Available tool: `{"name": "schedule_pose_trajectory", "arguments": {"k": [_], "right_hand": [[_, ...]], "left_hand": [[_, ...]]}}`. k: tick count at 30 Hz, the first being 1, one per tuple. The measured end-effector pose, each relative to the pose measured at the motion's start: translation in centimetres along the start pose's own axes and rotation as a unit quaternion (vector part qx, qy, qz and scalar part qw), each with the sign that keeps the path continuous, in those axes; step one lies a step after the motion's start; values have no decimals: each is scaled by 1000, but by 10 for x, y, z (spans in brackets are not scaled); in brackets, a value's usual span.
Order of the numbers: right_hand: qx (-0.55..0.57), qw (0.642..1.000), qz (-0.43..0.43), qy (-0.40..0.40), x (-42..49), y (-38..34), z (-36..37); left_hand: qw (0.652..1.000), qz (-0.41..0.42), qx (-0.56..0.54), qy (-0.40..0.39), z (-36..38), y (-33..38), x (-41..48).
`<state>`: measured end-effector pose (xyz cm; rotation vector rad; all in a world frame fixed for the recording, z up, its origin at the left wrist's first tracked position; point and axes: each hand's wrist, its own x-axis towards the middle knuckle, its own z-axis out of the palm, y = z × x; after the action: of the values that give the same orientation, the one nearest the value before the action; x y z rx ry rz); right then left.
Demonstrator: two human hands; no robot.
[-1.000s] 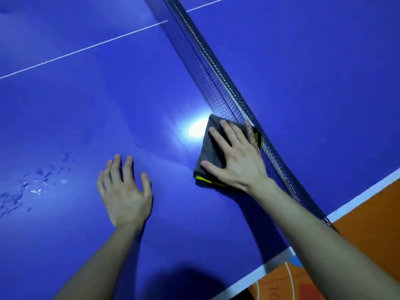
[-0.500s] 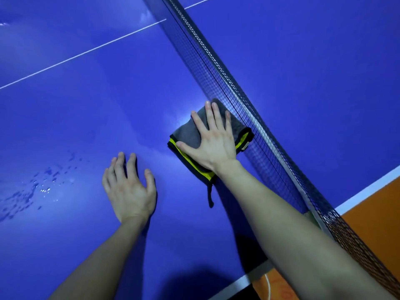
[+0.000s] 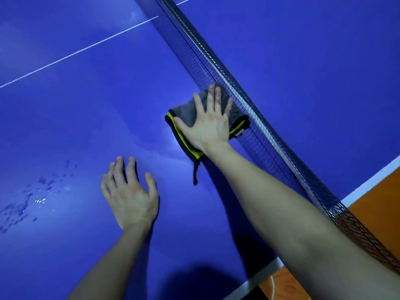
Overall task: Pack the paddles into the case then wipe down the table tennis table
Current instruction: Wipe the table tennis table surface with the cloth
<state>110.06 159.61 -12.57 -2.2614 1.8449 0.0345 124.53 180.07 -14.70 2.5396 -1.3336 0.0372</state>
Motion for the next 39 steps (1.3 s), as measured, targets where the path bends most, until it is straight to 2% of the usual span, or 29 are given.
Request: {"name": "schedule_pose_trajectory", "arguments": {"k": [3, 5, 9, 12, 14, 16, 21, 23, 27, 29, 32, 34, 39], "right_hand": [[-4, 1000, 2, -1, 38, -19, 1], [-6, 1000, -21, 15, 26, -10, 3], [9, 997, -19, 70, -88, 51, 8], [-21, 999, 22, 45, -197, 102, 11], [-34, 997, 63, 30, -222, 113, 16], [-39, 996, 72, 30, -199, 102, 20], [-13, 998, 47, 50, -62, 28, 14], [-6, 998, 55, 43, -43, 12, 11], [-7, 997, 30, 69, -114, 54, 19], [-4, 994, 54, 90, -184, 82, 25], [-14, 993, 90, 70, -255, 96, 31], [-16, 991, 118, 65, -247, 87, 32], [-3, 990, 125, 63, -119, 38, 25]], "left_hand": [[1000, 7, 1, 10, 2, -2, 0], [1000, 3, 0, 11, 3, -3, 0], [1000, 7, -7, 2, -2, 1, 0], [1000, 3, -5, -10, 0, -1, 0], [1000, 5, -8, -9, 3, -3, 0], [1000, 7, -13, -1, 4, -4, 0], [1000, 15, -4, 12, 6, -8, -1], [1000, 21, -7, 16, 7, -8, -1], [1000, 27, -2, 13, 7, -9, -1], [1000, 25, 2, 0, 6, -8, 0], [1000, 22, -4, -15, 7, -7, 2], [1000, 22, -8, -13, 10, -10, 2], [1000, 30, -7, 7, 15, -15, 2]]}}
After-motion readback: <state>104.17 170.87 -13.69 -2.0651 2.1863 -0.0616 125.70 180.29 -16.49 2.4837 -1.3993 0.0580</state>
